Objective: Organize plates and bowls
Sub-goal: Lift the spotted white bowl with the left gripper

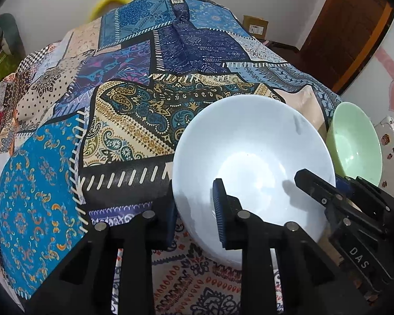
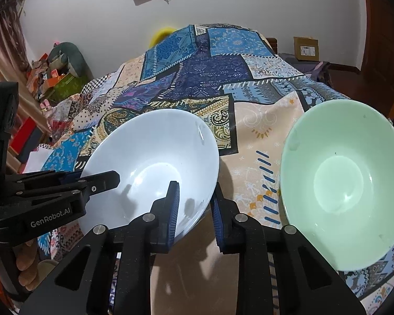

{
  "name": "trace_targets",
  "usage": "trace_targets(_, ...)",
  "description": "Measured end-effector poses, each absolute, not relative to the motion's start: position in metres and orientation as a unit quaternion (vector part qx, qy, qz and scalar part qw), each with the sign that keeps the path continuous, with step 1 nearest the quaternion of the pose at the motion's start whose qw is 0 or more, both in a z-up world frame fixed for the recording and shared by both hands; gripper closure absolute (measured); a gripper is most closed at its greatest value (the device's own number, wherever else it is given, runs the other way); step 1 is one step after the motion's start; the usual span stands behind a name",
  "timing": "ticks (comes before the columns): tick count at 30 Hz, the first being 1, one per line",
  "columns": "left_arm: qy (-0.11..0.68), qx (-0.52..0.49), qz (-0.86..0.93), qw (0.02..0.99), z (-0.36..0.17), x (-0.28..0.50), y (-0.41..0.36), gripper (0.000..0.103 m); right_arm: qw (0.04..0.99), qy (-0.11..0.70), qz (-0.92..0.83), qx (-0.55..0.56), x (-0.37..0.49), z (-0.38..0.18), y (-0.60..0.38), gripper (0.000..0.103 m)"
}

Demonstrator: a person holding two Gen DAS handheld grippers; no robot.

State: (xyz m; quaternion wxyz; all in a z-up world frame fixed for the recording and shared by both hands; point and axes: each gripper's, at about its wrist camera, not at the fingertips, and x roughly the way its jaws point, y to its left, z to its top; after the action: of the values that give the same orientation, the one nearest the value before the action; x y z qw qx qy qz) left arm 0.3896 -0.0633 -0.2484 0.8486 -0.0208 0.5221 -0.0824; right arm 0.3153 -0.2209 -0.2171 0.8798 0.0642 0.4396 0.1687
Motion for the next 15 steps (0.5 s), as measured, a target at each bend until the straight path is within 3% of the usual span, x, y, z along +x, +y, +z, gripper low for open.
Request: trace_targets(15, 0.481, -0.031, -0.086, 0.872, -0.186, 0.327, -0.056, 0.078, 0.893, 0.403, 0.185, 0.078, 0.269, -0.165, -0.218, 0.081)
